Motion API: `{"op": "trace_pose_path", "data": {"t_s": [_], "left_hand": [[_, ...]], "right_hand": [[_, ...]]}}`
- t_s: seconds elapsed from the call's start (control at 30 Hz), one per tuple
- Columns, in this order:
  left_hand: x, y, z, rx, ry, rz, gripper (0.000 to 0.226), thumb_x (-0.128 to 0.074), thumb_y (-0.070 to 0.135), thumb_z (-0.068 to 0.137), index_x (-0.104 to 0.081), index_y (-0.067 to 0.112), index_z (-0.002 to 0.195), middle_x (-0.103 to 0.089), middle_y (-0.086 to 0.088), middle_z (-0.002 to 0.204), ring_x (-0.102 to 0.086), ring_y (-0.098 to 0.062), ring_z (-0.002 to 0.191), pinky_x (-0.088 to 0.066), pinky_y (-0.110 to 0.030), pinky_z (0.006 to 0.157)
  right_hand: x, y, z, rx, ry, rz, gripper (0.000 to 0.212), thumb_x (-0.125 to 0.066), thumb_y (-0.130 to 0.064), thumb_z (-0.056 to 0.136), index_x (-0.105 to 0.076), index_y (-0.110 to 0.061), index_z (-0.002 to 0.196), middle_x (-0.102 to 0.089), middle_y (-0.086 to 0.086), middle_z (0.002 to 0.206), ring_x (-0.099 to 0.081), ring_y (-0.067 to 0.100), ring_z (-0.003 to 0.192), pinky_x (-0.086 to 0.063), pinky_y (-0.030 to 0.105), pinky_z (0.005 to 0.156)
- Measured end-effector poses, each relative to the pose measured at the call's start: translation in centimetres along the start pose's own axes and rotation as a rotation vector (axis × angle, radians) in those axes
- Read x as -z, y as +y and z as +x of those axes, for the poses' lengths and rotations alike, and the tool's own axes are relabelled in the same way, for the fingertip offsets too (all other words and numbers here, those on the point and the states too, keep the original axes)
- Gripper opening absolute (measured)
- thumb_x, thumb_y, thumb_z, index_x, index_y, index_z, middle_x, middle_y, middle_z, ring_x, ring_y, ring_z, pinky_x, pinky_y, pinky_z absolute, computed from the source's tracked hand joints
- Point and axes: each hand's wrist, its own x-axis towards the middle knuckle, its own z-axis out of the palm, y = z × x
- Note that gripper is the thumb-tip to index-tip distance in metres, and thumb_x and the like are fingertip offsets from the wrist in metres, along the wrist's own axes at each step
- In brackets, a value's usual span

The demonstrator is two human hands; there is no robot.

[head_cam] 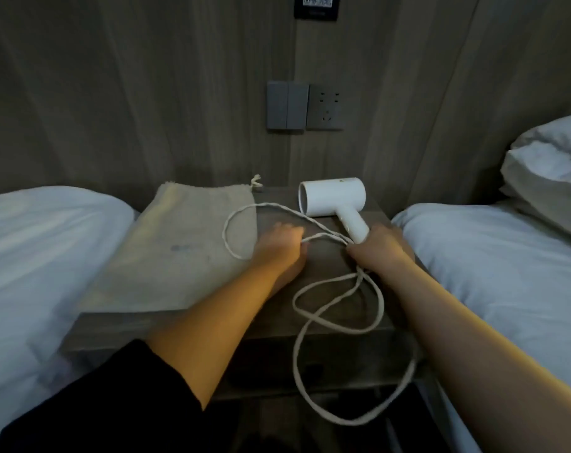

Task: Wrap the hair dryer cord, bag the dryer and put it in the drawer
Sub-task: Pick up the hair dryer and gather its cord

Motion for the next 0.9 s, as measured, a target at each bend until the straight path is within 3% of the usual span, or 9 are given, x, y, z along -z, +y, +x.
{"op": "trace_pose_path", "data": {"t_s": [0.13,0.23,0.4,0.57,0.63,0.7,0.8,0.87,0.9], "left_hand": [[1.4,2.7,-5.1,0.038,-0.02,-0.073,0.022,-0.043,0.031,0.094,-0.059,0.016,0.091,-0.064,-0.013,0.105,-0.057,-0.033,0.099,-0.043,-0.034,0.076],[2.0,4.5,-9.0,0.023,-0.057,-0.184,0.019,-0.05,0.027,0.092,-0.063,0.014,0.091,-0.067,-0.013,0.097,-0.059,-0.031,0.092,-0.04,-0.03,0.069],[1.3,6.9,-15.1,0.038,-0.117,-0.51,0.017,-0.056,0.023,0.091,-0.064,0.02,0.076,-0.06,0.005,0.063,-0.056,-0.013,0.062,-0.042,-0.027,0.063],[-1.3,6.9,-20.2,0.039,-0.272,-0.547,0.019,-0.058,0.026,0.091,-0.072,0.013,0.094,-0.063,0.002,0.064,-0.058,-0.011,0.06,-0.047,-0.026,0.069],[-3.0,6.4,-22.2,0.033,-0.326,-0.567,0.019,-0.059,0.021,0.09,-0.073,0.009,0.091,-0.066,-0.003,0.066,-0.06,-0.014,0.062,-0.049,-0.027,0.069],[-4.8,5.8,-24.3,-0.038,-0.363,-0.524,0.018,-0.06,0.018,0.088,-0.075,0.009,0.085,-0.072,-0.012,0.079,-0.066,-0.017,0.074,-0.049,-0.028,0.073],[-6.2,5.2,-26.5,-0.162,-0.462,-0.354,0.019,-0.061,0.016,0.088,-0.074,0.003,0.093,-0.073,-0.012,0.094,-0.063,-0.01,0.084,-0.041,-0.015,0.07],[-6.4,4.7,-26.8,-0.097,-0.465,-0.471,0.022,-0.06,0.01,0.088,-0.07,-0.001,0.104,-0.074,-0.009,0.093,-0.061,-0.004,0.081,-0.04,-0.005,0.065],[-6.0,4.3,-26.7,0.028,-0.442,-0.656,0.025,-0.057,0.007,0.09,-0.066,-0.004,0.11,-0.075,-0.005,0.084,-0.063,-0.002,0.074,-0.043,-0.006,0.064]], "right_hand": [[1.7,2.8,-5.2,-0.041,-0.014,0.163,0.052,-0.063,-0.033,0.073,-0.053,-0.006,0.117,-0.059,0.011,0.104,-0.059,0.028,0.088,-0.049,0.033,0.073],[2.9,5.3,-9.0,-0.05,0.006,0.242,0.056,-0.064,-0.029,0.073,-0.053,0.0,0.119,-0.062,0.018,0.111,-0.061,0.034,0.099,-0.045,0.033,0.072],[3.7,9.1,-14.6,-0.098,0.053,0.382,0.054,-0.069,-0.026,0.064,-0.061,0.003,0.109,-0.068,0.02,0.101,-0.065,0.035,0.09,-0.054,0.038,0.072],[3.6,12.2,-18.8,-0.107,0.1,0.507,0.041,-0.07,-0.019,0.065,-0.065,0.002,0.1,-0.063,0.016,0.076,-0.06,0.028,0.062,-0.044,0.03,0.053],[3.2,13.1,-20.3,-0.101,0.11,0.58,0.039,-0.07,-0.017,0.067,-0.064,0.002,0.101,-0.06,0.013,0.07,-0.054,0.023,0.053,-0.042,0.029,0.05],[2.8,13.7,-21.7,-0.094,0.108,0.622,0.037,-0.069,-0.016,0.069,-0.063,0.001,0.101,-0.056,0.008,0.064,-0.051,0.02,0.05,-0.042,0.027,0.046],[2.3,14.0,-23.3,-0.068,0.104,0.639,0.031,-0.068,-0.014,0.07,-0.063,0.001,0.097,-0.054,0.005,0.06,-0.051,0.012,0.041,-0.039,0.019,0.036],[1.9,14.1,-23.9,-0.029,0.113,0.65,0.03,-0.069,-0.013,0.071,-0.062,0.0,0.097,-0.054,0.006,0.061,-0.049,0.007,0.034,-0.035,0.015,0.031],[1.8,14.1,-24.1,-0.008,0.11,0.647,0.03,-0.07,-0.012,0.071,-0.062,-0.001,0.098,-0.054,0.005,0.062,-0.048,0.007,0.035,-0.034,0.014,0.03]]}}
